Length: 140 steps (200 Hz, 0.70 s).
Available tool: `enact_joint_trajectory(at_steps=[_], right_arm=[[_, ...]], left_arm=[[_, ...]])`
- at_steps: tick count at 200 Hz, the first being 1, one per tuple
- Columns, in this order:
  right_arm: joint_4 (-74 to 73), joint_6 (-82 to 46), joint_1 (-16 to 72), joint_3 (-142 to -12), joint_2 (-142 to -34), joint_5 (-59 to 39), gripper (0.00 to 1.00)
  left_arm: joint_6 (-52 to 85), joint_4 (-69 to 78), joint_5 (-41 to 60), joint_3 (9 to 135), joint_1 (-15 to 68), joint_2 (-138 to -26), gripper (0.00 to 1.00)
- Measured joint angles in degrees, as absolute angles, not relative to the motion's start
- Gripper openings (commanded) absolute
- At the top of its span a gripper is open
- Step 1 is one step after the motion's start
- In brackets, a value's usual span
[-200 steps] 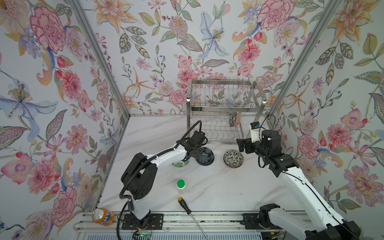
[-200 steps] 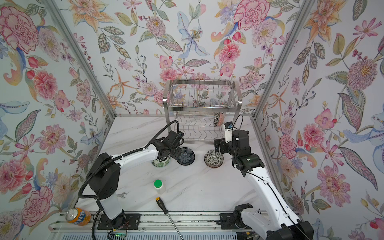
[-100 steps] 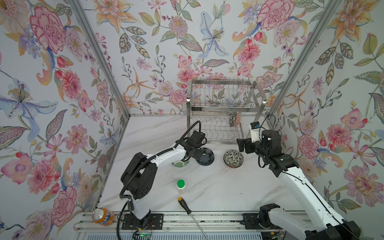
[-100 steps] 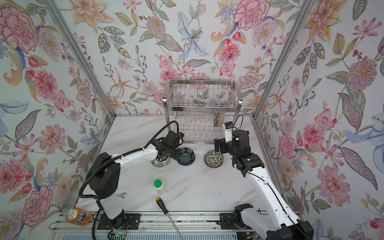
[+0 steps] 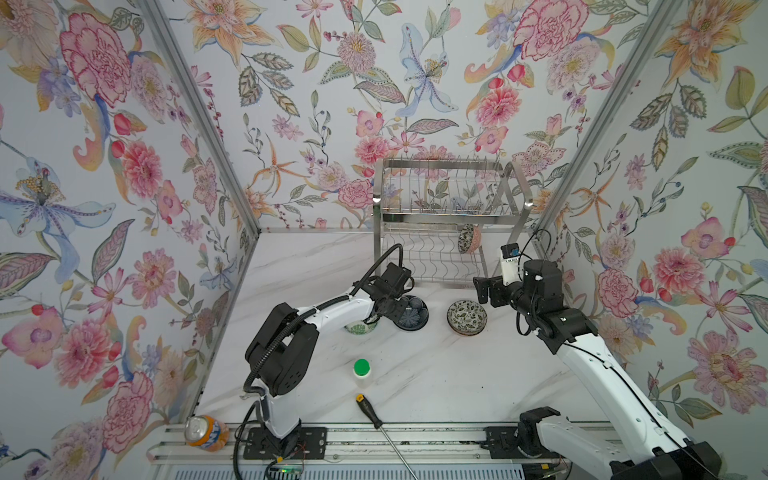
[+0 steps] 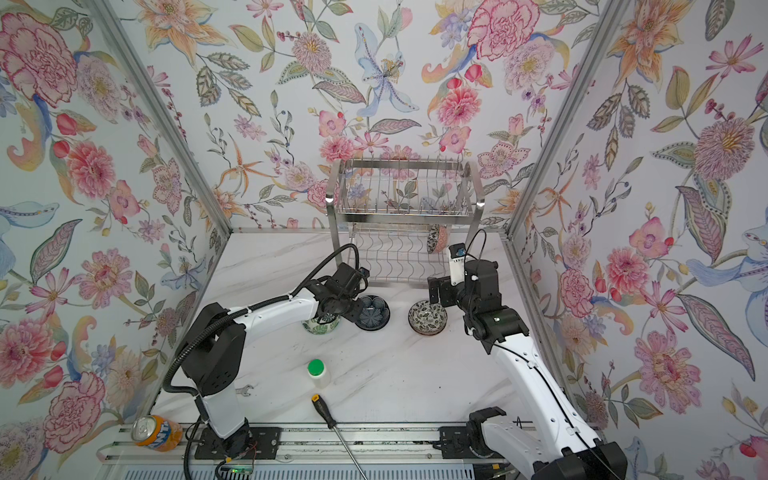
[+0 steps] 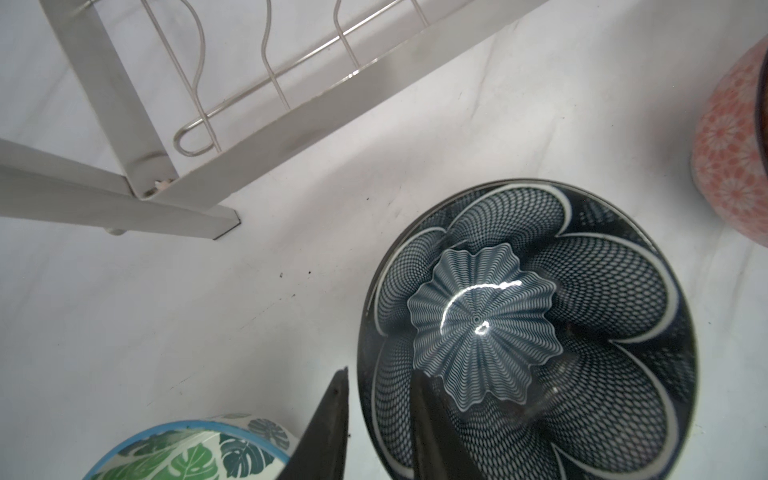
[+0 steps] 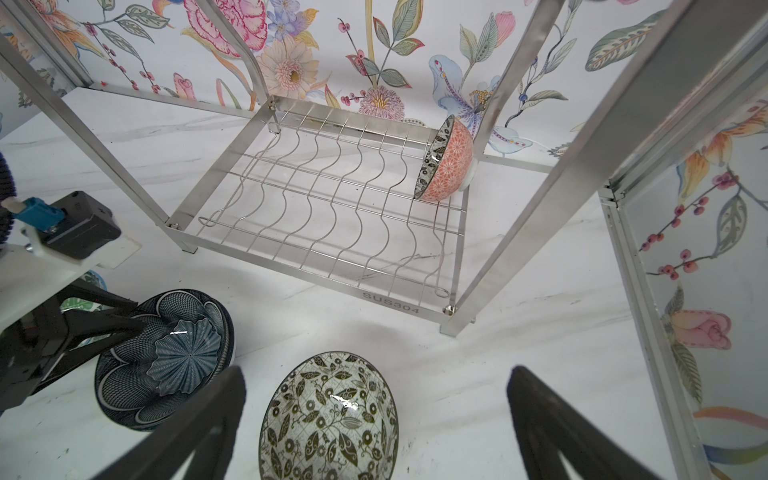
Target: Load the bowls into the dish rack
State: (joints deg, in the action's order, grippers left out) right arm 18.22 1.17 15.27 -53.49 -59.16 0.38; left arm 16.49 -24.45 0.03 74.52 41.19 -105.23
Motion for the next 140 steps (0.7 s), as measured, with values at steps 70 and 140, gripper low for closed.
enact_joint_trajectory(at_steps=[70,140], right_arm=[[18.20,1.17,15.22,-53.43,-59.13,0.38,0.99],[18.20,1.17,15.22,-53.21,-59.11,0.38,0.99]], left_arm=[[17.26,-23.07,-0.14,74.50,41.15,-105.21,0.03],[17.39,-22.31,-0.19,74.52,41.15,-105.12,0.00]])
